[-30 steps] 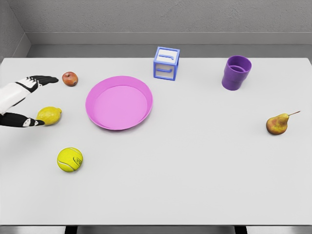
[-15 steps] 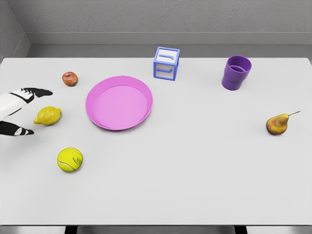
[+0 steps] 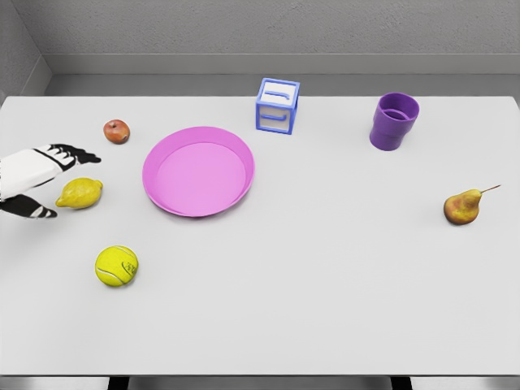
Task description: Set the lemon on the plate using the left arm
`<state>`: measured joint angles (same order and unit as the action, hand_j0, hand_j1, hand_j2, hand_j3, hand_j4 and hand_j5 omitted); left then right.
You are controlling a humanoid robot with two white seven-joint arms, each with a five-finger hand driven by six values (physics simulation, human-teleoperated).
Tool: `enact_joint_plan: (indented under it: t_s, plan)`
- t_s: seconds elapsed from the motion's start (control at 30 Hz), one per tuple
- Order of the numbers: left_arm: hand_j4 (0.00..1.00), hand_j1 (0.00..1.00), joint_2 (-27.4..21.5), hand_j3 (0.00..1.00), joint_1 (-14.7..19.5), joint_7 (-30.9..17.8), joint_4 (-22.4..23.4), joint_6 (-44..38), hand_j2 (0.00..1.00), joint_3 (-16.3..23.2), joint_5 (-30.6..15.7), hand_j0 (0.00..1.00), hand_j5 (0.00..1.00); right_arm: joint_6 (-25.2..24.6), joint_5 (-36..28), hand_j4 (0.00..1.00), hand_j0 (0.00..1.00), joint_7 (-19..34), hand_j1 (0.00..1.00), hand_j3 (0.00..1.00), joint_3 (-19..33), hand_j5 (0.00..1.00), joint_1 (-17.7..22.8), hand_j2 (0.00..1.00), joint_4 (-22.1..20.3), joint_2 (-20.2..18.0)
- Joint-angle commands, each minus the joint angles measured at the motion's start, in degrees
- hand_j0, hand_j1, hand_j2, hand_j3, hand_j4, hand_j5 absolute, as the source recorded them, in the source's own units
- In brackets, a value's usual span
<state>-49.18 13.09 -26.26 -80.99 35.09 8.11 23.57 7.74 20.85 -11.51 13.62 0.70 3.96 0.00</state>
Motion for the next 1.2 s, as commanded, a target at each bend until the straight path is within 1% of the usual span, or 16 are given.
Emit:
enact_joint_plan:
  t_s: [0.0,0.1,0.17,0.27,0.37,0.53,0.67,0.97,1.07,1.1,1.17]
  plan:
    - [1.0,1.0,2.86,1.0,0.18,-0.02,2.58,-0.09,1.0,0.59,2.44,1.0,1.0,0.0,-0.02,1.0,1.0,0.0,1.0,1.0,0.0,1.0,0.0,1.0,-0.01,0.0]
    - [1.0,1.0,4.62,1.0,0.53,-0.02,5.49,-0.09,1.0,0.59,2.53,1.0,1.0,0.0,-0.02,1.0,1.0,0.0,1.0,1.0,0.0,1.0,0.0,1.0,-0.01,0.0]
    - [1.0,1.0,4.88,1.0,0.62,0.07,5.67,-0.09,1.0,1.21,2.62,1.0,1.0,0.0,-0.02,1.0,1.0,0.0,1.0,1.0,0.0,1.0,0.0,1.0,-0.01,0.0]
    - [1.0,1.0,5.67,1.0,1.5,-0.02,7.95,-0.09,1.0,1.38,2.62,1.0,1.0,0.0,-0.02,1.0,1.0,0.0,1.0,1.0,0.0,1.0,0.0,1.0,-0.01,0.0]
    - [1.0,1.0,6.82,1.0,2.99,-0.02,9.18,-0.09,1.0,3.32,2.71,1.0,1.0,0.0,-0.02,1.0,1.0,0.0,1.0,1.0,0.0,1.0,0.0,1.0,-0.01,0.0]
    - [1.0,1.0,6.82,1.0,2.99,0.07,9.36,-0.09,1.0,3.23,2.62,1.0,1.0,0.0,-0.02,1.0,1.0,0.0,1.0,1.0,0.0,1.0,0.0,1.0,-0.01,0.0]
    - [1.0,1.0,6.03,1.0,3.08,0.07,9.71,-0.09,1.0,2.61,2.71,1.0,1.0,0.0,-0.02,1.0,1.0,0.0,1.0,1.0,0.0,1.0,0.0,1.0,-0.01,0.0]
    - [1.0,1.0,4.97,1.0,3.52,0.16,9.62,-0.09,1.0,2.7,2.71,1.0,1.0,0.0,-0.02,1.0,1.0,0.0,1.0,1.0,0.0,1.0,0.0,1.0,-0.01,0.0]
    - [0.89,0.89,4.88,0.89,3.52,0.07,9.62,-0.09,0.89,2.79,2.8,0.89,0.89,0.0,-0.02,1.0,1.0,0.0,1.0,1.0,0.0,1.0,0.0,1.0,-0.01,0.0]
    - [0.85,0.85,3.22,0.85,3.43,0.07,9.62,-0.09,0.85,2.88,2.8,0.85,0.85,0.0,-0.02,1.0,1.0,0.0,1.0,1.0,0.0,1.0,0.0,1.0,-0.01,0.0]
    - [0.81,0.81,2.95,0.81,3.43,0.07,9.62,-0.09,0.81,2.97,2.8,0.81,0.81,0.0,-0.02,1.0,1.0,0.0,1.0,1.0,0.0,1.0,0.0,1.0,-0.01,0.0]
